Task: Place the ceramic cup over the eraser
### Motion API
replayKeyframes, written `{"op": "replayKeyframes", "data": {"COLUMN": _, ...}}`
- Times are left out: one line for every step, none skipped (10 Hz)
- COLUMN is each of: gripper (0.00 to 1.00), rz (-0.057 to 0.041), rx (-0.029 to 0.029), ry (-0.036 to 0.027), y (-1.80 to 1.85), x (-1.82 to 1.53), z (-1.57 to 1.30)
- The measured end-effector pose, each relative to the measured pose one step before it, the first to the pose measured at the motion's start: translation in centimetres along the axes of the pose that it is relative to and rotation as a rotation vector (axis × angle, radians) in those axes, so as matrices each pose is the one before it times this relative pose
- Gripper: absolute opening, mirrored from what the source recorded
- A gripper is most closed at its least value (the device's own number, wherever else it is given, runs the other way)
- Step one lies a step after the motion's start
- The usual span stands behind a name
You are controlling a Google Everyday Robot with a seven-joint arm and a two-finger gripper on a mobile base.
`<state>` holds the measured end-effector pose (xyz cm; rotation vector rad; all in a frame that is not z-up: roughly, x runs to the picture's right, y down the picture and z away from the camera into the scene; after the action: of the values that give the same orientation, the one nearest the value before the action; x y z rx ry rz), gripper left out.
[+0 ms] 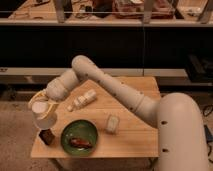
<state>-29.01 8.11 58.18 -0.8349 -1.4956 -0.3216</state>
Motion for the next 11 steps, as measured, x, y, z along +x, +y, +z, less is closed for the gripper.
{"op": "replayKeyframes", "data": {"gripper": 0.00, "rz": -0.00074, "rx": -0.03092, "ry": -0.03353, "y": -0.246, "x": -0.063, "z": 1.904}}
{"op": "replayKeyframes", "data": {"gripper": 0.00, "rz": 0.00469, "rx": -0.01784, "ry": -0.02756, "y": -0.179, "x": 0.152, "z": 1.254}}
{"op": "replayKeyframes", "data": {"gripper": 0.00, "rz": 0.00758, "rx": -0.00928, "ry": -0.02024, "y": -0.238, "x": 0.290, "z": 0.805}}
{"op": "replayKeyframes", "data": {"gripper": 0.00, "rz": 0.00932, "rx": -0.00720, "ry": -0.01160, "y": -0.317, "x": 0.550, "z": 0.702}}
{"op": "replayKeyframes", "data": {"gripper": 0.00, "rz": 0.00864, "rx": -0.00196, "ry": 0.00800, "y": -0.149, "x": 0.550, "z": 0.169}}
{"op": "replayKeyframes", "data": {"gripper": 0.00, "rz": 0.00926, "rx": 0.00322, "ry": 0.01567, "y": -0.163, "x": 0.646, "z": -0.127}}
{"op": "replayKeyframes", "data": {"gripper": 0.00, "rz": 0.00811, "rx": 0.00597, "ry": 0.01909, "y": -0.154, "x": 0.672, "z": -0.293}}
{"op": "replayKeyframes", "data": {"gripper": 0.00, "rz": 0.00842, "rx": 0.00436, "ry": 0.02218, "y": -0.167, "x": 0.738, "z": -0.231}}
{"op": "replayKeyframes", "data": {"gripper": 0.00, "rz": 0.00402, "rx": 0.00141, "ry": 0.00563, "y": -0.044, "x": 0.221, "z": -0.067}}
{"op": "replayKeyframes", "data": {"gripper": 0.00, "rz": 0.00650, "rx": 0.00463, "ry": 0.00505, "y": 0.012, "x": 0.307, "z": -0.236}}
{"op": "replayKeyframes", "data": {"gripper": 0.00, "rz": 0.00855, "rx": 0.00343, "ry": -0.00244, "y": 0.100, "x": 0.255, "z": -0.174}}
